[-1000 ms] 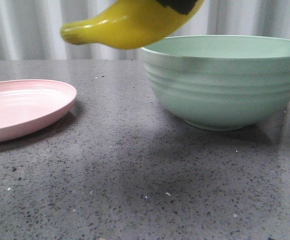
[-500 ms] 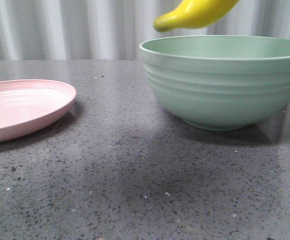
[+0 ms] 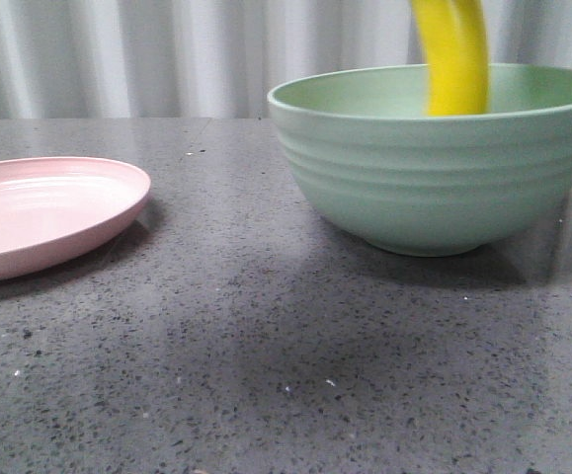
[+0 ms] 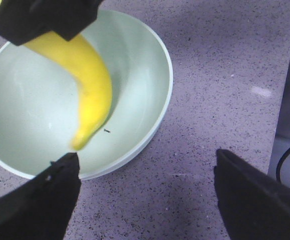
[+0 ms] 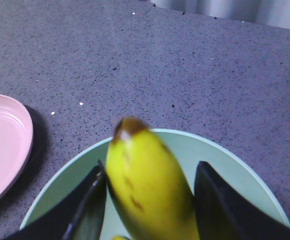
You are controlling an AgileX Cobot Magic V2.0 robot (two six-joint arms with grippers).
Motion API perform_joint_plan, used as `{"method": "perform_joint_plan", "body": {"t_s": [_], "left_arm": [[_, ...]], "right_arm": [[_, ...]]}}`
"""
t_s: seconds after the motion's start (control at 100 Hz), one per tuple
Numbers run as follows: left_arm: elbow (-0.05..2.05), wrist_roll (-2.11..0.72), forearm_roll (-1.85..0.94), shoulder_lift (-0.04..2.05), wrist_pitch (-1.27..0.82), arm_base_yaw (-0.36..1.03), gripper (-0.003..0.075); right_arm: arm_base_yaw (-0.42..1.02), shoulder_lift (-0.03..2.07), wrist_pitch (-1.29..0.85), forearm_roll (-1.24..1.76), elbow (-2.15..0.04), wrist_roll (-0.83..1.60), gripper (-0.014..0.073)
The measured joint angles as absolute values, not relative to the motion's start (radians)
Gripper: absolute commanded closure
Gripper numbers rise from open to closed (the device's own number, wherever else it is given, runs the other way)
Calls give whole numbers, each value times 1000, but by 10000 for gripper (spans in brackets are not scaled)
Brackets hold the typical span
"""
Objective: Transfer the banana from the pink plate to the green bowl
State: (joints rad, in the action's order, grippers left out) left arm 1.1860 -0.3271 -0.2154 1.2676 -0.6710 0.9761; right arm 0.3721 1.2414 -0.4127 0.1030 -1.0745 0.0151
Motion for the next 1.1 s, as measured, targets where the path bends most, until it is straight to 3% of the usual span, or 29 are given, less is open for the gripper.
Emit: {"method": "perform_joint_plan", "body": {"t_s": [0.29,0.56,0.85,0.93,1.0,1.1], "left_arm": [[1186,-327,-215,1268,-668,976,215],[1186,-327,-222,1268,-662,976,490],[1186,-327,-239,1268,-660,976,500],[1186,-327,-241,1263,-660,976,539],[1186,-321,-247,1252,-660,976,623],[1186,-291,-254,1222,-660,976,738]], "right_arm": [[371,1241,-428,93,-1077,15,280],[371,1192,-474,-27,-1077,15,280],[371,1105,-462,-67,-1081,17,280],[371,1079,-490,-67,-1082,17,289],[371,1051,-526,-67,-1082,17,355],[371,1009,-598,-63,-1082,17,536]]}}
